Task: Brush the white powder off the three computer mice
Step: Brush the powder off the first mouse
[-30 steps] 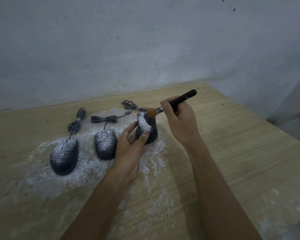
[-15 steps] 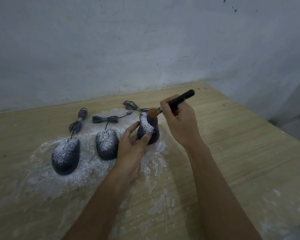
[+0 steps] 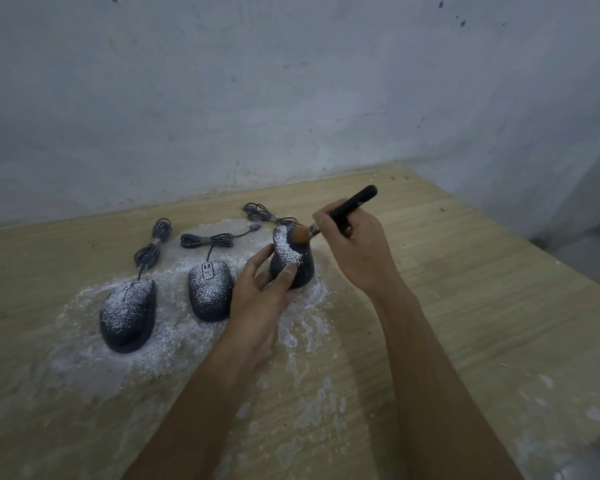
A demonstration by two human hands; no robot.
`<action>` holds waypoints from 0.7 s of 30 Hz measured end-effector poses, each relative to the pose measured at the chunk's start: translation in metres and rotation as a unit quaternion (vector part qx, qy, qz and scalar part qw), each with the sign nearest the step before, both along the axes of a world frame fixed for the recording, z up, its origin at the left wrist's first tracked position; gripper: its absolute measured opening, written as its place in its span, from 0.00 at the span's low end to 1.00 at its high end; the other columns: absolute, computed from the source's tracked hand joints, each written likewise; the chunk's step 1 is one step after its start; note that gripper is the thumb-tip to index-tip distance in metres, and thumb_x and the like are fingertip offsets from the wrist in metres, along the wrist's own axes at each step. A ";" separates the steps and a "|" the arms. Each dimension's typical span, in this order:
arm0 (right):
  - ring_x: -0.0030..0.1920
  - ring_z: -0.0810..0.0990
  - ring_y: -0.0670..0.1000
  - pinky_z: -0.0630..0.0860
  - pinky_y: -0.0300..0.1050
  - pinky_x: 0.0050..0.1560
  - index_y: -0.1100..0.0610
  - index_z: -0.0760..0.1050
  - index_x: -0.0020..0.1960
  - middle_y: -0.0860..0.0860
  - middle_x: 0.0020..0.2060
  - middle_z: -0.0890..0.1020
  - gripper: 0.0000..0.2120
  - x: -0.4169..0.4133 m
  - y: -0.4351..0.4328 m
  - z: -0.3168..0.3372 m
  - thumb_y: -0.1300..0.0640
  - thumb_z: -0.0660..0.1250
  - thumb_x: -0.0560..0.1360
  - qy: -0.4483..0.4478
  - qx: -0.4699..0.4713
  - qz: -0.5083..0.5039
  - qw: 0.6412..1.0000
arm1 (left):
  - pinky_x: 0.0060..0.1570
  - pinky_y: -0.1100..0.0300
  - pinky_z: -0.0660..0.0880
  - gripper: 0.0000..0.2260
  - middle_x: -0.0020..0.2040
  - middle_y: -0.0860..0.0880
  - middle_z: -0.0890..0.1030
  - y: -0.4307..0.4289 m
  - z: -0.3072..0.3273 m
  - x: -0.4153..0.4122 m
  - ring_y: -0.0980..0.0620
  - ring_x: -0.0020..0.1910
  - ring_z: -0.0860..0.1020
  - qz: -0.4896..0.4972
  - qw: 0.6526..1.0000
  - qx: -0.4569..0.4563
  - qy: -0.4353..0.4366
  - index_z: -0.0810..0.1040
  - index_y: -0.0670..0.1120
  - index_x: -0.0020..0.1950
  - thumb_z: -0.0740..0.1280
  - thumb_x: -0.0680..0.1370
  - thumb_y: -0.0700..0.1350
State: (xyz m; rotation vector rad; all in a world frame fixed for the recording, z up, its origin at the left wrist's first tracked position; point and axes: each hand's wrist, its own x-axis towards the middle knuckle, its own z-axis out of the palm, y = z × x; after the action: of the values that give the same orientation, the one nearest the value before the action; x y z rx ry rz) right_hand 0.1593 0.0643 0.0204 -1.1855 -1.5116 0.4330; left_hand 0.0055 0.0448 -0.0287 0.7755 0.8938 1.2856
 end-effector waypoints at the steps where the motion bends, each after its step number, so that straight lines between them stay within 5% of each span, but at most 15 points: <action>1: 0.29 0.74 0.38 0.67 0.29 0.31 0.51 0.78 0.43 0.34 0.29 0.78 0.08 0.000 0.000 -0.001 0.59 0.66 0.80 0.002 -0.013 0.005 1.000 | 0.56 0.49 0.81 0.22 0.59 0.44 0.85 0.000 0.000 0.000 0.47 0.56 0.85 0.001 1.000 -0.001 -0.002 0.73 0.47 0.71 0.68 0.79 0.34; 4: 0.28 0.71 0.40 0.66 0.31 0.29 0.48 0.77 0.42 0.37 0.29 0.77 0.09 0.003 0.000 -0.001 0.57 0.66 0.80 0.064 0.000 -0.020 0.998 | 0.53 0.53 0.83 0.21 0.59 0.43 0.85 0.000 0.000 -0.001 0.47 0.57 0.84 0.001 1.000 -0.003 -0.017 0.73 0.46 0.71 0.69 0.79 0.35; 9: 0.31 0.73 0.45 0.70 0.39 0.33 0.47 0.79 0.42 0.42 0.30 0.77 0.08 0.006 -0.003 -0.011 0.56 0.67 0.80 0.034 -0.046 0.007 0.998 | 0.57 0.50 0.81 0.21 0.60 0.43 0.84 0.000 0.000 0.000 0.45 0.57 0.84 0.009 1.000 -0.016 -0.022 0.73 0.45 0.72 0.68 0.79 0.36; 12: 0.31 0.73 0.42 0.70 0.37 0.33 0.49 0.79 0.41 0.40 0.28 0.77 0.09 0.010 -0.004 -0.009 0.57 0.67 0.80 0.110 -0.040 -0.034 0.993 | 0.50 0.56 0.83 0.20 0.60 0.43 0.84 0.000 0.002 -0.001 0.47 0.56 0.85 0.008 0.999 -0.023 -0.036 0.74 0.45 0.70 0.68 0.79 0.36; 15: 0.32 0.74 0.45 0.71 0.39 0.34 0.53 0.81 0.44 0.42 0.29 0.78 0.08 0.010 -0.006 -0.012 0.58 0.68 0.81 0.092 -0.063 -0.005 0.994 | 0.44 0.61 0.82 0.16 0.60 0.42 0.84 0.000 0.003 -0.001 0.47 0.55 0.85 0.009 0.998 -0.036 -0.049 0.76 0.46 0.66 0.68 0.79 0.36; 21: 0.31 0.75 0.43 0.71 0.36 0.33 0.52 0.81 0.44 0.41 0.28 0.78 0.07 0.015 -0.004 -0.017 0.56 0.68 0.80 0.147 -0.073 -0.041 0.986 | 0.43 0.63 0.81 0.11 0.61 0.42 0.83 0.001 0.002 -0.002 0.50 0.54 0.85 -0.004 0.998 -0.036 -0.061 0.78 0.49 0.59 0.66 0.80 0.36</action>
State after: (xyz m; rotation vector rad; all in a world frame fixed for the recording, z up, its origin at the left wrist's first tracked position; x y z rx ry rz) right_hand 0.1747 0.0604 0.0033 -1.2333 -1.1879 0.6424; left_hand 0.0033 0.0453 -0.0267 0.6380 0.8336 1.2733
